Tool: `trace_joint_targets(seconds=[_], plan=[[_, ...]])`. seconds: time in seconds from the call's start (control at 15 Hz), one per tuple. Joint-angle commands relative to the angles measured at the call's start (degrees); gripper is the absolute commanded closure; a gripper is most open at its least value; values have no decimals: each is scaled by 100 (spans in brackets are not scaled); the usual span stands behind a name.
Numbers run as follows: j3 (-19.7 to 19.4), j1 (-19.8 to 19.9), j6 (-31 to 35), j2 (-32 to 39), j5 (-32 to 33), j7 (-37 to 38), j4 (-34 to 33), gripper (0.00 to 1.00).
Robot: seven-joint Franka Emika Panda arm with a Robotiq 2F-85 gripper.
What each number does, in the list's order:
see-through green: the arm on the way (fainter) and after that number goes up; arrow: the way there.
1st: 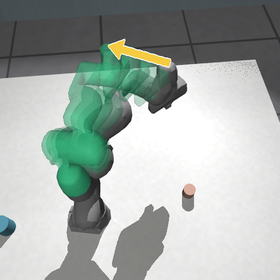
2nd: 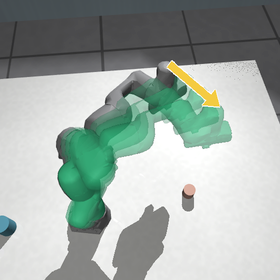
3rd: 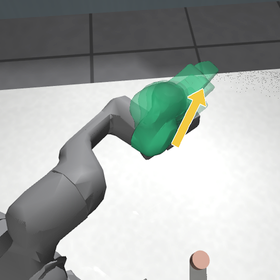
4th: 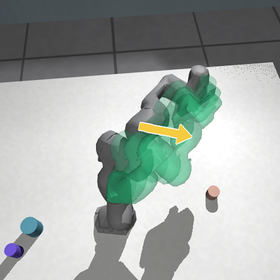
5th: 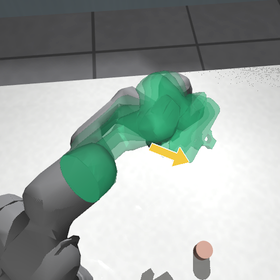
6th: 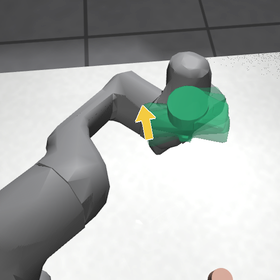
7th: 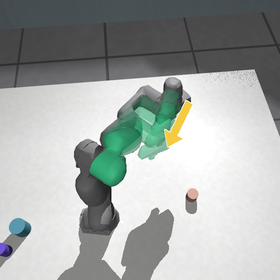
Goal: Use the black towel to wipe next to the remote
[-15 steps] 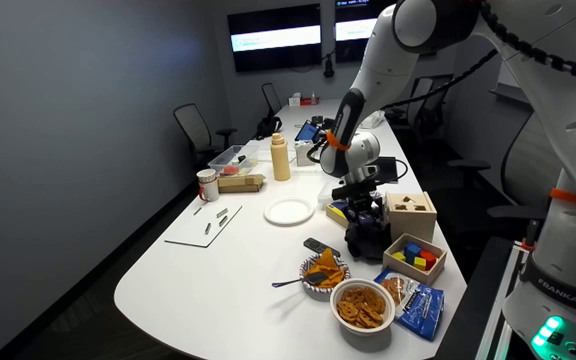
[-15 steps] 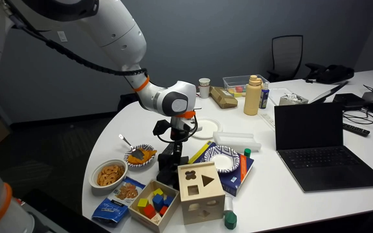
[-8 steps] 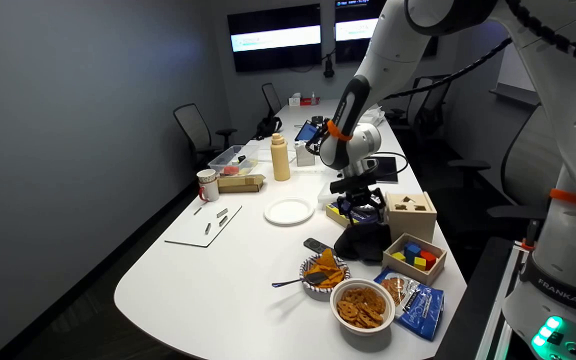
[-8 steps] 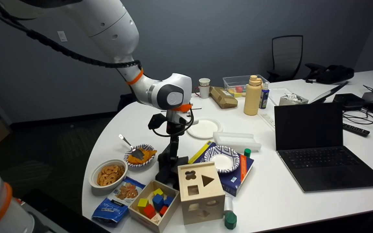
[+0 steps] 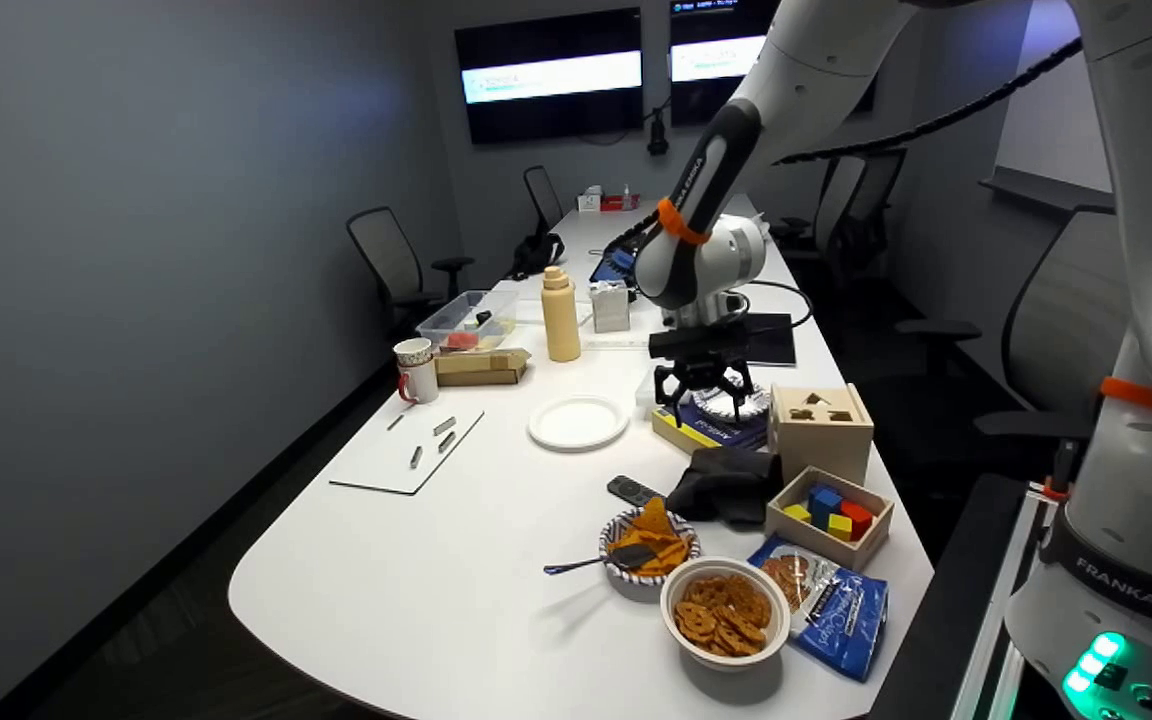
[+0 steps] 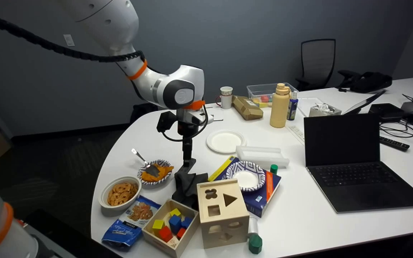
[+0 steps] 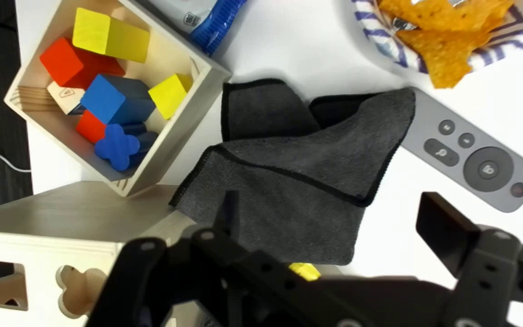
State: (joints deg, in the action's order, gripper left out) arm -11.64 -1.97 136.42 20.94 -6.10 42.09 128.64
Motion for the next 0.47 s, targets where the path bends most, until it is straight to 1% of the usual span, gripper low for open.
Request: trace_joint_targets(seconds=[0.0, 0.4], plan=[[268, 207, 249, -573, -260, -478, 422, 0], [388, 292, 276, -839, -425, -923, 540, 0]])
